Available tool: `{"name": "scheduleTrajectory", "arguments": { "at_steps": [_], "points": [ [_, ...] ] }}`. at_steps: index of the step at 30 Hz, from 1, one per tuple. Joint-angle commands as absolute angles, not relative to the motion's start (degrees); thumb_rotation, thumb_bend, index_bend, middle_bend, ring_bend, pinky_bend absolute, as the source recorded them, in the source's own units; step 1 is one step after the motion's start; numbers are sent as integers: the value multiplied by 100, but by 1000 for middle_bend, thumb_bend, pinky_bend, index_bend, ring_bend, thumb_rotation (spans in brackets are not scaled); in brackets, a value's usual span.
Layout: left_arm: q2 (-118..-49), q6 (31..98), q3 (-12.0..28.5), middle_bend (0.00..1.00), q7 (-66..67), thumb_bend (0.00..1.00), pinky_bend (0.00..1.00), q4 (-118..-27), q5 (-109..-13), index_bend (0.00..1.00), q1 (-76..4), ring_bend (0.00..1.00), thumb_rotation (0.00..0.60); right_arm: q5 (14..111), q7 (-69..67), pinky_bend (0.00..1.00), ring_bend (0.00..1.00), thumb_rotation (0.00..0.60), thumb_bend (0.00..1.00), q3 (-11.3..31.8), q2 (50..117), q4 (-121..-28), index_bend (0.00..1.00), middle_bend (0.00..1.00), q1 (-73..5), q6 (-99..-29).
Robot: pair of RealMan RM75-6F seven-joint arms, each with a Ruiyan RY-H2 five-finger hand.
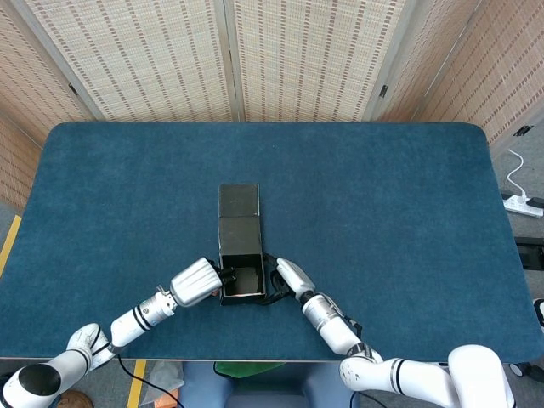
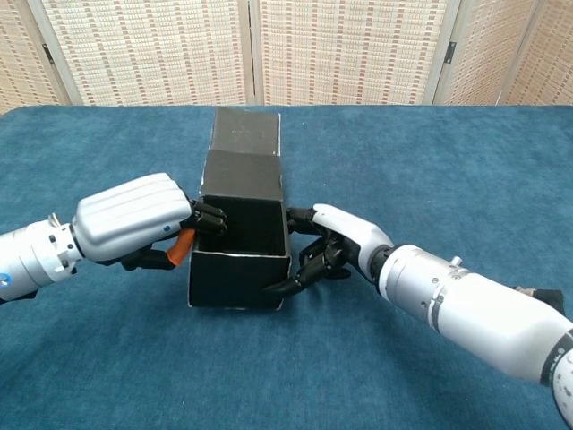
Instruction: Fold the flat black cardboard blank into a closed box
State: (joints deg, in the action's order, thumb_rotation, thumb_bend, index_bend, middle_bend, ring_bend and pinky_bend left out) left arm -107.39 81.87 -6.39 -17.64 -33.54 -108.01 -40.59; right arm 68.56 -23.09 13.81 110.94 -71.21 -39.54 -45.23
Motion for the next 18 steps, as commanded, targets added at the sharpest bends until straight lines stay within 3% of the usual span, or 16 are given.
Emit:
{"name": "scheduleTrajectory", "arguments": {
  "at_steps": [1,7,13,18],
  "points": [
    [-10822,8402,-633,666,-1763,338,883,-3203,-10774,670,-4023,805,600,6884,-2341,1000,767,600,193,1389,11085,-7147,540,589,-3937,-4540],
    [-10901,8499,-678,711,-1828,337,883,-3003,-10733,711,-4026,808,600,6913,-2300,1000,767,600,193,1398,11061,-7255,540,589,-3921,-4580],
    [-10846,8590,-680,636,-1720,336,883,-3080,-10656,642,-3991,809,600,6886,-2222,1000,767,600,193,1439,11033,-7321,540,589,-3904,-4639],
    [-10777,8630,-678,696,-1713,337,886,-3203,-10595,733,-3971,809,600,6871,-2197,1000,767,600,193,1445,11022,-7394,540,589,-3872,-4686]
  ]
}}
